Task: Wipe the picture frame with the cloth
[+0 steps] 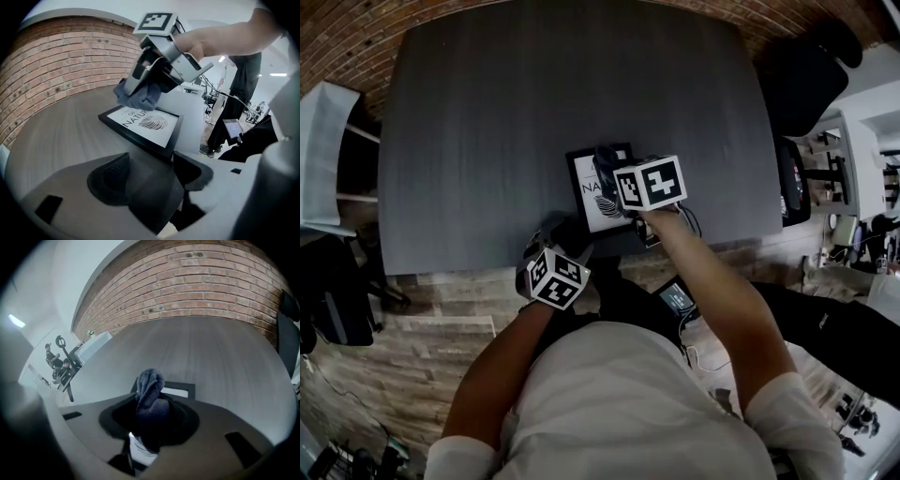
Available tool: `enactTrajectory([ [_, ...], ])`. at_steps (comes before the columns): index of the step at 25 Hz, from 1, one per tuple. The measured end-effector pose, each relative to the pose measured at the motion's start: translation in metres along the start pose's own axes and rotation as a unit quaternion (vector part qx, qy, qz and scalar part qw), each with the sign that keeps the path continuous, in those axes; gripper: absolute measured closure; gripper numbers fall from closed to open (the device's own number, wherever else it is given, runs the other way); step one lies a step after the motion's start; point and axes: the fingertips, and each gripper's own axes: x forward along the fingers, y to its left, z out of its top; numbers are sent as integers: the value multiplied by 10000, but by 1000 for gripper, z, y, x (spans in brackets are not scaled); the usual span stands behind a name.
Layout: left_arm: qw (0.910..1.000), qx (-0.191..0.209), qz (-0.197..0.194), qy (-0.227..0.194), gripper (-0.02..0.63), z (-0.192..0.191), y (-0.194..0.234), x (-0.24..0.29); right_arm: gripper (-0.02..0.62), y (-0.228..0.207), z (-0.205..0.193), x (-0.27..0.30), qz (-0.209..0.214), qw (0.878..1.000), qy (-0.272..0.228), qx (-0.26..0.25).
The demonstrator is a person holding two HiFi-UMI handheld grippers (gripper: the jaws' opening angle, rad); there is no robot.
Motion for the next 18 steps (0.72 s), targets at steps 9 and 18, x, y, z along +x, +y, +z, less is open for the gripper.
enactTrajectory([
  [9,9999,113,-95,-52,315,1,1,-3,480,47,53,51,127,9985,52,-534],
  [18,9996,204,-145,-140,321,0,3,-3,480,42,47,74,-160,9969,270,-722],
])
